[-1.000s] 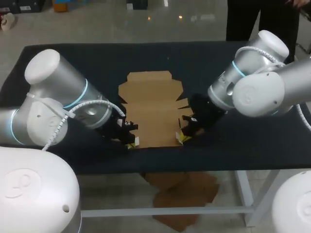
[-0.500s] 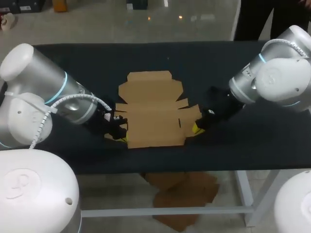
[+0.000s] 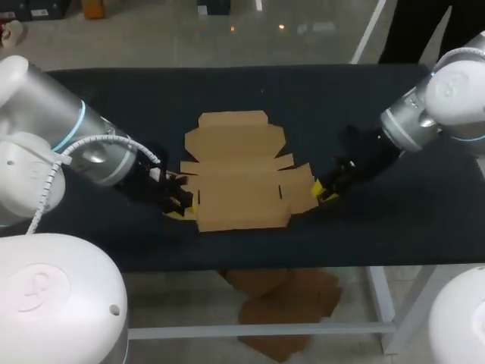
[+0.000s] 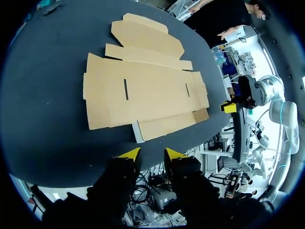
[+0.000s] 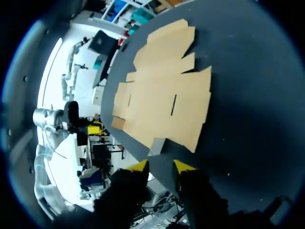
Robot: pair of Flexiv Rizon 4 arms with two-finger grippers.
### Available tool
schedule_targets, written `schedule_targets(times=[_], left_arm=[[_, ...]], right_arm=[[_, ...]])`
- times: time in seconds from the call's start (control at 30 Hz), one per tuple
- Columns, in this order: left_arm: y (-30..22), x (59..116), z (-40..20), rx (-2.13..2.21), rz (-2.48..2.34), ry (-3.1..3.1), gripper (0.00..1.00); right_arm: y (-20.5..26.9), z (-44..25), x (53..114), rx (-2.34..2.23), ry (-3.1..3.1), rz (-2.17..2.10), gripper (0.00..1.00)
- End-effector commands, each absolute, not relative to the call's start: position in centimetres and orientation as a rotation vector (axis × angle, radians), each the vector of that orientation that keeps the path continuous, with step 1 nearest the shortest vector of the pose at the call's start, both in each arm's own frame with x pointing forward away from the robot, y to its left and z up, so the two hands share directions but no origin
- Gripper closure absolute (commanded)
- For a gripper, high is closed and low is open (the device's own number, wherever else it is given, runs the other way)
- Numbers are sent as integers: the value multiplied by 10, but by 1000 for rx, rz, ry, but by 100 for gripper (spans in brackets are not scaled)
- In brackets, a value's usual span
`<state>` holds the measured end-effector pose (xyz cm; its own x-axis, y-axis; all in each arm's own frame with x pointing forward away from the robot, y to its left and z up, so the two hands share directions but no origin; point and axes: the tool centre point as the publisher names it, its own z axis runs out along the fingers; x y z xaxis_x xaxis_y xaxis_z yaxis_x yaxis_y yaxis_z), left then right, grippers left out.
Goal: Assemble the packaging by folding the flat box into shape, placing the metal phone stand inside, and closing the box properly
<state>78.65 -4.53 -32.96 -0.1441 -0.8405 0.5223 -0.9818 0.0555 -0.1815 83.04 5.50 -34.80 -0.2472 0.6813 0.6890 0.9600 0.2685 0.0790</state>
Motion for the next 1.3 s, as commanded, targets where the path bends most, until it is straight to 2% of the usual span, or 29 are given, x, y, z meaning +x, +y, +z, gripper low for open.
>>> schedule_targets(times=[0.03,0.13,0.27,0.3,0.37,0.43,0.5,0.53,0.57,0.63,0.67,0.7,0.73,0.77,0.8,1.3], left_arm=[[-41,782,-318,1859,721,-2070,0],[-40,781,-315,1856,723,-2079,0],[-36,784,-311,1840,713,-2112,0],[-35,785,-309,1842,712,-2113,0],[-32,786,-307,1846,704,-2119,0],[-29,788,-303,1846,702,-2125,0],[-26,788,-299,1853,706,-2130,0],[-26,788,-298,1856,709,-2130,0],[-25,788,-296,1865,712,-2132,0],[-23,789,-293,1873,718,-2131,0],[-23,789,-292,1878,719,-2130,16],[-22,789,-291,1886,721,-2129,44],[-22,790,-291,1888,722,-2127,67],[-21,790,-290,1890,723,-2125,89],[-21,791,-290,1892,724,-2125,100],[-17,816,-282,1933,724,-2155,100]], right_arm=[[45,-338,833,-1503,-2018,-673,46],[42,-335,835,-1566,-2038,-665,42],[36,-331,836,-1631,-2060,-651,12],[33,-329,837,-1648,-2061,-648,11],[28,-326,838,-1671,-2071,-647,0],[22,-323,840,-1694,-2079,-653,0],[19,-319,842,-1712,-2090,-665,5],[18,-318,842,-1718,-2096,-666,13],[18,-316,843,-1724,-2103,-673,50],[16,-314,844,-1733,-2111,-680,65],[15,-313,844,-1737,-2117,-683,79],[15,-312,845,-1737,-2118,-684,93],[15,-312,845,-1737,-2119,-686,100],[14,-311,846,-1742,-2127,-687,100],[15,-311,846,-1744,-2131,-688,100],[8,-307,866,-1761,-2177,-691,100]])
